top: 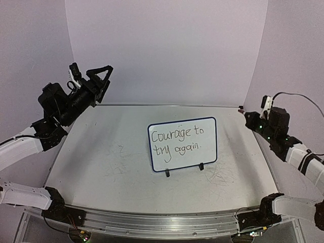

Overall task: Write a sentence on the whiteboard
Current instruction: Put down the whiteboard marker at the corner of the board.

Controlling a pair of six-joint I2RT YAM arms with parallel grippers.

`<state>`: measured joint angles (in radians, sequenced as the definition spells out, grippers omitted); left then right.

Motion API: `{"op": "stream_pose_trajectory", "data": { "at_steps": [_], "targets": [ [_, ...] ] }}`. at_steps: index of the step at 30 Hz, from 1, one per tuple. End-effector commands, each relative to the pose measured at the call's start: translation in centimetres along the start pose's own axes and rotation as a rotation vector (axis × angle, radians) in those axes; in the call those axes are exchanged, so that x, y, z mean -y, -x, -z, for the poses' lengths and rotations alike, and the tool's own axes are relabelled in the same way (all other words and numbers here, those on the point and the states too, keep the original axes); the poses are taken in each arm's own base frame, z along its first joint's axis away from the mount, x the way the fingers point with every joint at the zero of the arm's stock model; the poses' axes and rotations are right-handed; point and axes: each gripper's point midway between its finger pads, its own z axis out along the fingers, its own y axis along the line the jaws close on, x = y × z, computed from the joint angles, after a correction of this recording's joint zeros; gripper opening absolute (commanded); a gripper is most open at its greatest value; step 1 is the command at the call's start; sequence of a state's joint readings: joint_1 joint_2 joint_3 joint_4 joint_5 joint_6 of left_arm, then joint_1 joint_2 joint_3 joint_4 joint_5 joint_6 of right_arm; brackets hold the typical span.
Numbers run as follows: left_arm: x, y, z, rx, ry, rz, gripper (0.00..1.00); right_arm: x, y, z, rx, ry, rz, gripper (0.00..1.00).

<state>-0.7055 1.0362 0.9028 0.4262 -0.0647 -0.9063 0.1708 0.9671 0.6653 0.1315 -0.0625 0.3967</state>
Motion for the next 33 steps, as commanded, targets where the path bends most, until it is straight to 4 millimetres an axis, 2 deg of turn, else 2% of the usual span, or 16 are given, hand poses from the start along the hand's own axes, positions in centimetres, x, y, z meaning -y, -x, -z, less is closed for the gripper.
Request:
{"op": "stream_pose_trajectory", "data": {
  "at_steps": [1, 5, 7, 10, 15, 20, 23, 27, 30, 32, 33],
  "targets": [
    [0.1, 0.0, -0.7, -0.016, 0.006, -0.065, 0.85, 1.6, -9.4, 0.0, -0.322, 0.106, -0.199, 0.00],
    [0.0, -1.2, -1.1, -0.069, -0.007, -0.050, 0.85, 4.0, -13.3, -1.2, -0.411, 0.050, -0.234, 0.00],
    [0.1, -1.8, -1.0, -0.097, -0.023, -0.043, 0.85, 4.5, -14.6, -1.7, -0.428, 0.050, -0.249, 0.00],
    [0.2, -1.8, -0.5, -0.102, -0.029, -0.039, 0.85, 5.1, -15.7, -1.9, -0.430, 0.039, -0.276, 0.05],
    [-0.2, -2.0, 0.0, -0.104, -0.021, -0.036, 0.85, 7.8, -17.7, -1.8, -0.439, -0.097, -0.327, 0.07],
    [-0.2, -2.2, 0.0, -0.113, -0.026, -0.050, 0.85, 8.5, -18.6, -1.4, -0.446, -0.129, -0.348, 0.19],
    [0.4, -1.9, 0.1, -0.108, -0.040, -0.082, 0.86, 8.9, -18.0, -0.7, -0.433, -0.171, -0.339, 0.24],
    [1.2, -0.7, 0.4, -0.081, -0.033, -0.153, 0.94, 9.2, -15.4, 1.1, -0.372, -0.235, -0.325, 0.36],
    [1.5, 0.7, 0.5, -0.053, 0.020, -0.238, 0.96, 9.2, -12.5, 3.1, -0.307, -0.278, -0.295, 0.56],
    [1.7, 1.9, 0.6, -0.044, 0.075, -0.309, 0.97, 8.7, -9.7, 4.6, -0.254, -0.293, -0.250, 0.72],
    [1.7, 2.5, 0.6, -0.037, 0.104, -0.349, 0.97, 8.2, -7.9, 5.3, -0.219, -0.290, -0.218, 0.76]
  ]
}}
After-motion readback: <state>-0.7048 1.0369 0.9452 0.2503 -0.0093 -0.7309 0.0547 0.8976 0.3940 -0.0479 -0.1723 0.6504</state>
